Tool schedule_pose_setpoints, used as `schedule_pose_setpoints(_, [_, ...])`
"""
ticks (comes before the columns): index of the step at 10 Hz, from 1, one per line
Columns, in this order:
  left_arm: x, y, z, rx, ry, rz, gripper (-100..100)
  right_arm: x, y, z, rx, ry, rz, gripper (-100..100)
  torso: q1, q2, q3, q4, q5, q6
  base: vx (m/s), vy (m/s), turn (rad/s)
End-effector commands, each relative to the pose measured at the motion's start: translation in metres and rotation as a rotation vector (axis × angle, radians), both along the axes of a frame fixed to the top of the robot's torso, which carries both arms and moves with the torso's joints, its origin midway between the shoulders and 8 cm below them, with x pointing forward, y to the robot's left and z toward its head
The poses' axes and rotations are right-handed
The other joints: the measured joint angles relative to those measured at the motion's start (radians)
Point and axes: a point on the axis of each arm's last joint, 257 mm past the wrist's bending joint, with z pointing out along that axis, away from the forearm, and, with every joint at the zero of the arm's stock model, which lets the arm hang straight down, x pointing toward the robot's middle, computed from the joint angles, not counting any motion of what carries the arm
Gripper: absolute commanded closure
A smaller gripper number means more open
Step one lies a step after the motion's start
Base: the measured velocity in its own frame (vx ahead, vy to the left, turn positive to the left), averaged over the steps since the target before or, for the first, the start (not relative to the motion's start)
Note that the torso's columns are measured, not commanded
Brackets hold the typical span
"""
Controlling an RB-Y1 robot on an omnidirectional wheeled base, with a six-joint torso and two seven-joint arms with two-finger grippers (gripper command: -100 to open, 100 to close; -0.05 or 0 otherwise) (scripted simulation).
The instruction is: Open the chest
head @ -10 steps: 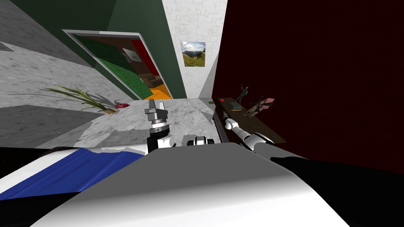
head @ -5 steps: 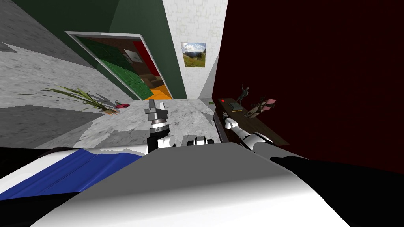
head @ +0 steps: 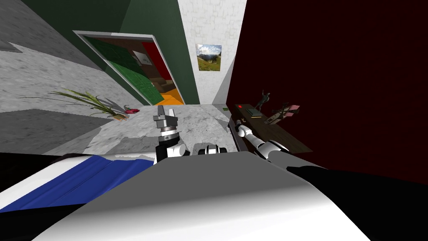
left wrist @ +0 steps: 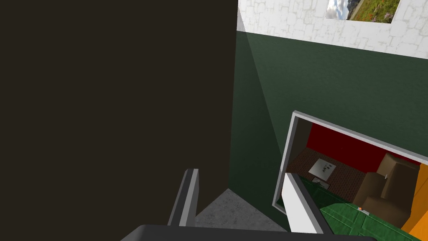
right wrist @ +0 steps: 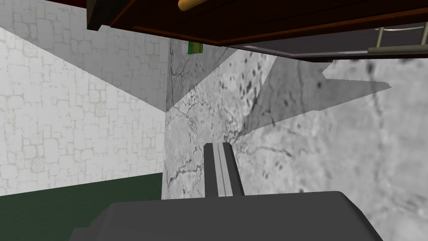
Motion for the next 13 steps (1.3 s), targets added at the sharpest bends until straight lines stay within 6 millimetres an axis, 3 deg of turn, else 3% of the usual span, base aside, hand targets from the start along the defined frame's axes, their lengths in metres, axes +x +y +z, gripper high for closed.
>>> schedule_pose_setpoints(1, [0.0, 0.0, 0.0, 0.0, 0.0, 0.0, 0, 0.001, -0.02, 0.007, -0.019, 0.008, 0.0, -100, -0.005, 0.001, 0.001, 0.0, -0.002, 0.0, -0.005, -0.104, -0.007])
schedule_pose_setpoints(4, [0.0, 0.0, 0.0, 0.0, 0.0, 0.0, 0, 0.002, -0.042, 0.017, -0.038, 0.016, -0.001, -100, 0.006, 0.002, 0.001, 0.0, 0.001, 0.0, -0.014, -0.126, -0.006])
schedule_pose_setpoints(6, [0.0, 0.0, 0.0, 0.0, 0.0, 0.0, 0, 0.0, -0.029, 0.009, -0.032, 0.015, 0.001, -100, 0.012, 0.001, 0.001, 0.0, 0.003, -0.001, 0.032, -0.06, -0.01])
schedule_pose_setpoints(8, [0.0, 0.0, 0.0, 0.0, 0.0, 0.0, 0, 0.0, -0.028, 0.008, -0.033, 0.015, 0.002, -100, 0.007, -0.003, -0.002, -0.001, 0.001, -0.001, 0.064, -0.061, -0.004])
schedule_pose_setpoints(9, [0.0, 0.0, 0.0, 0.0, 0.0, 0.0, 0, 0.002, -0.037, 0.014, -0.035, 0.014, -0.001, 100, 0.008, 0.002, 0.001, 0.0, 0.002, -0.001, -0.04, 0.043, 0.024])
schedule_pose_setpoints(13, [0.0, 0.0, 0.0, 0.0, 0.0, 0.0, 0, 0.003, -0.031, 0.015, -0.031, 0.009, -0.008, 100, 0.016, 0.004, 0.002, 0.001, 0.004, 0.0, -0.019, 0.137, 0.02])
